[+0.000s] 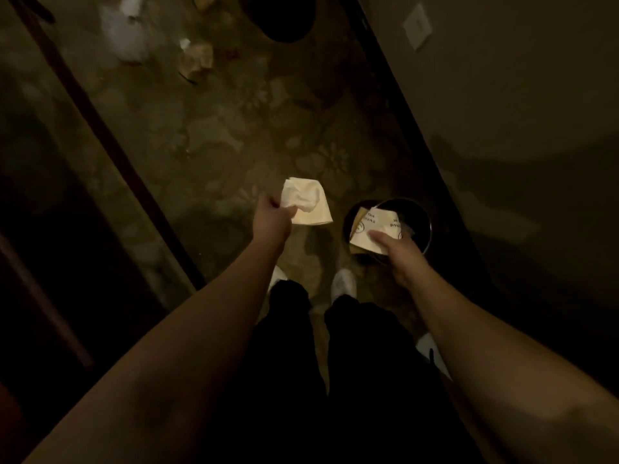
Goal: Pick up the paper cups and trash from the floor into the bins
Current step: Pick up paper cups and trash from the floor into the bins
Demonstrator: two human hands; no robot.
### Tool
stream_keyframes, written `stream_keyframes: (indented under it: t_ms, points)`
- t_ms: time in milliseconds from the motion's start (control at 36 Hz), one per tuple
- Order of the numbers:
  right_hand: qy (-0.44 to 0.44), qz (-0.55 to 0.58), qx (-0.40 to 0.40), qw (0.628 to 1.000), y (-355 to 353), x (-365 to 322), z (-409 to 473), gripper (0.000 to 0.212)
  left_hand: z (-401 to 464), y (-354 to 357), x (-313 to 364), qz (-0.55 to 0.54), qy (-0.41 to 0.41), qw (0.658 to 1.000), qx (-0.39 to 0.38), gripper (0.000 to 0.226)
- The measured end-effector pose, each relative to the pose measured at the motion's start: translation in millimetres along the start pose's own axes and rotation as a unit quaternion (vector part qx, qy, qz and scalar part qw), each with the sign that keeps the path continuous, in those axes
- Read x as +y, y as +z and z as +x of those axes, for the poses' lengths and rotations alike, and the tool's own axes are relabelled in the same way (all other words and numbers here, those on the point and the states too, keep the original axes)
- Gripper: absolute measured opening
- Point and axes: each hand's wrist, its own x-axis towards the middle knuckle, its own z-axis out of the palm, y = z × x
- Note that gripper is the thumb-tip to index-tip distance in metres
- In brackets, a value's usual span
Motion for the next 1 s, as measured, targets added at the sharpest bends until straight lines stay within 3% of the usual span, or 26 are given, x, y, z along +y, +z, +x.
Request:
stream_keyframes:
  t_ms: [111,250,361,500,667,806,861,944,1000]
  points:
    - [0.049,0.041,0.025,0.998,-50,50,21,0.078,-8,58,-36,0.058,0.010,0.998,-0.027,0.032]
    - [0.066,0.051,0.053,0.995,-100,87,54,0.076,-7,129,-82,0.130,0.023,0.990,-0.053,0.024]
    - [0.096,0.112,0.043,0.988,-138,108,93,0.097,2,183,-111,0.164,0.021,0.984,-0.072,0.022]
    - [0.109,0.185,0.024,0.976,-166,116,120,0.036,22,236,-129,0.190,0.043,0.978,-0.074,0.024]
    - [0.097,0.214,0.009,0.972,-168,116,156,0.024,51,283,-125,0.220,0.084,0.969,-0.076,0.031]
    - [0.070,0.213,-0.026,0.974,-157,112,184,0.044,75,302,-116,0.264,0.110,0.955,-0.076,0.041]
    - [0.064,0.196,-0.037,0.978,-153,110,192,0.054,82,304,-115,0.284,0.097,0.948,-0.104,0.056]
    - [0.042,0.127,-0.027,0.991,-153,106,202,0.100,88,300,-111,0.277,0.063,0.947,-0.148,0.081]
    - [0.039,0.077,-0.004,0.996,-158,113,220,0.130,90,294,-109,0.272,0.062,0.948,-0.153,0.082]
